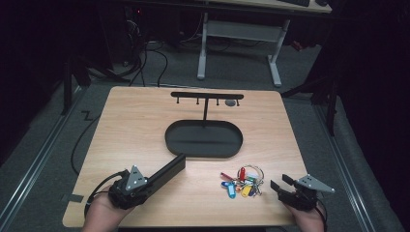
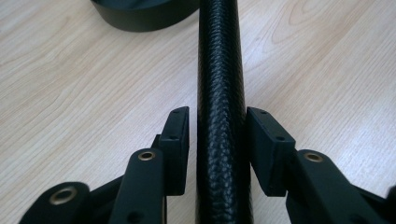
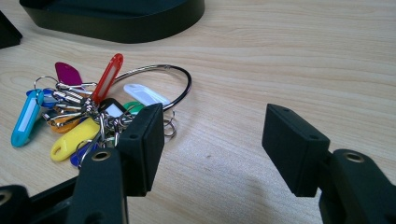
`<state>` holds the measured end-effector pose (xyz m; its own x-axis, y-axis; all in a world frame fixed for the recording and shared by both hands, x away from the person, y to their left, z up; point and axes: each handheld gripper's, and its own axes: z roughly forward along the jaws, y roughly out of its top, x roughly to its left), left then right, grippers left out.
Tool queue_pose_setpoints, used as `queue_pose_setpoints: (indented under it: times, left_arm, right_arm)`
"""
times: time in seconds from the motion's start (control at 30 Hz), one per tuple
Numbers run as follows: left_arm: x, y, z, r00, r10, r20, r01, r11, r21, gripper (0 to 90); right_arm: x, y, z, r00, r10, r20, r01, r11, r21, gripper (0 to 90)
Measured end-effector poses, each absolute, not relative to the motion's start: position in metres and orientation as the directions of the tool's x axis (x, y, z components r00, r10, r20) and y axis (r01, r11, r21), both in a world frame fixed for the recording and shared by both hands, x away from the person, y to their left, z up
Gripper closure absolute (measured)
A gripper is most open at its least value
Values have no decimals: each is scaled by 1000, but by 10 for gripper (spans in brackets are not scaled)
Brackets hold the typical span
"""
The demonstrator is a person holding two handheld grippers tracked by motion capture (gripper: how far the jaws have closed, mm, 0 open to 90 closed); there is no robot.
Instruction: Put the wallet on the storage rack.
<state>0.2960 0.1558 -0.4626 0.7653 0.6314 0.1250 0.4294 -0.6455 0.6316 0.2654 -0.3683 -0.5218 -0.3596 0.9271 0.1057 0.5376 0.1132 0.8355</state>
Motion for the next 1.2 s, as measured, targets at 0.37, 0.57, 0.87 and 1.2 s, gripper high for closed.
queue_pose_setpoints:
  times: [0.37,0.57,0.87,1.2]
  left_arm:
    - [312,140,-444,783,609,127,475,-717,510,638]
    - [318,129,-440,796,590,134,483,-753,446,663]
    - [324,121,-439,805,576,142,489,-780,390,663]
    - [324,119,-439,834,522,178,437,-823,364,707]
  right_arm:
    - [266,-371,-522,-364,923,125,540,100,836,392]
    - [267,-369,-522,-378,917,128,539,105,835,392]
    - [267,-371,-522,-379,913,154,538,82,839,392]
    - [266,-371,-523,-375,913,159,543,77,836,392]
